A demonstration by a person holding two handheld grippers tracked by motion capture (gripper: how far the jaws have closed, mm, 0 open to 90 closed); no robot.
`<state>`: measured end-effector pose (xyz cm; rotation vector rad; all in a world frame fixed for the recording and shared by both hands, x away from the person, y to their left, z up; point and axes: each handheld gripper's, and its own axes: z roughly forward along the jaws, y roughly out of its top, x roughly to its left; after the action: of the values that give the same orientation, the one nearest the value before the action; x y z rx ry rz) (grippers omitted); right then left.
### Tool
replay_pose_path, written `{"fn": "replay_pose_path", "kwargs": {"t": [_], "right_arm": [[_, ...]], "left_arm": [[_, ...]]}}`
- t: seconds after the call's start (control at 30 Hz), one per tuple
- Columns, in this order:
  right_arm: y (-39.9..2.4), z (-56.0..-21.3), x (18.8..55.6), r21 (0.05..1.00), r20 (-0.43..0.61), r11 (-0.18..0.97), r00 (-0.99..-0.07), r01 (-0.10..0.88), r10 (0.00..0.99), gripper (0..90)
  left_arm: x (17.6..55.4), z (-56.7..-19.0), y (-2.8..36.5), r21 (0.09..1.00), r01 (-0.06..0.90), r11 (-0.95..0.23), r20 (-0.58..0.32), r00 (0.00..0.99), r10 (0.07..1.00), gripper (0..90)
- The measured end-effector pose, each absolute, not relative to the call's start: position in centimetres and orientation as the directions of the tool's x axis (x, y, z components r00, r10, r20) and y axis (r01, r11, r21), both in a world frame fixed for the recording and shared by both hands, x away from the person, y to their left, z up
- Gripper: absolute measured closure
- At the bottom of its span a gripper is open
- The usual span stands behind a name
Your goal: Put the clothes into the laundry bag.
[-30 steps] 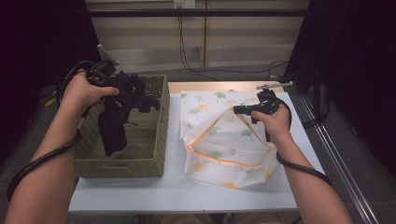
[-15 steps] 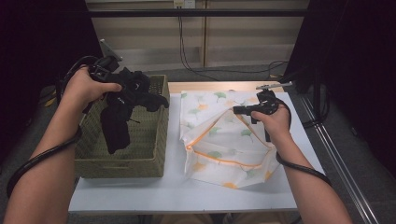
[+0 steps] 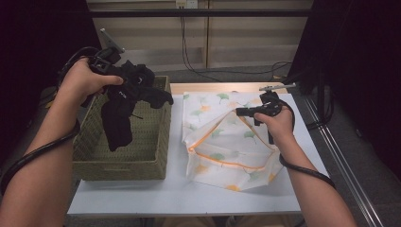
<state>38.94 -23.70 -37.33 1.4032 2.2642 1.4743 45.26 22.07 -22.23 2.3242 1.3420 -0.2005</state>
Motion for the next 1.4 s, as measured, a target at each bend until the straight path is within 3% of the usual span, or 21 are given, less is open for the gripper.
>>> {"fn": "replay_pose_path", "kwargs": {"t": [1.07,1.4], "right_arm": [[-23.6,-37.7,38.9,0.759,0.38,0.103,-0.566,0.643,0.731,90.0],[-23.7,-37.7,38.9,0.756,0.39,0.095,-0.562,0.647,0.729,90.0]], "left_arm": [[44.2,-20.1,15.1,0.297,0.758,-0.58,-0.414,0.65,0.638,56.3],[43.9,-19.0,13.6,0.296,0.758,-0.581,-0.421,0.65,0.633,56.2]]}}
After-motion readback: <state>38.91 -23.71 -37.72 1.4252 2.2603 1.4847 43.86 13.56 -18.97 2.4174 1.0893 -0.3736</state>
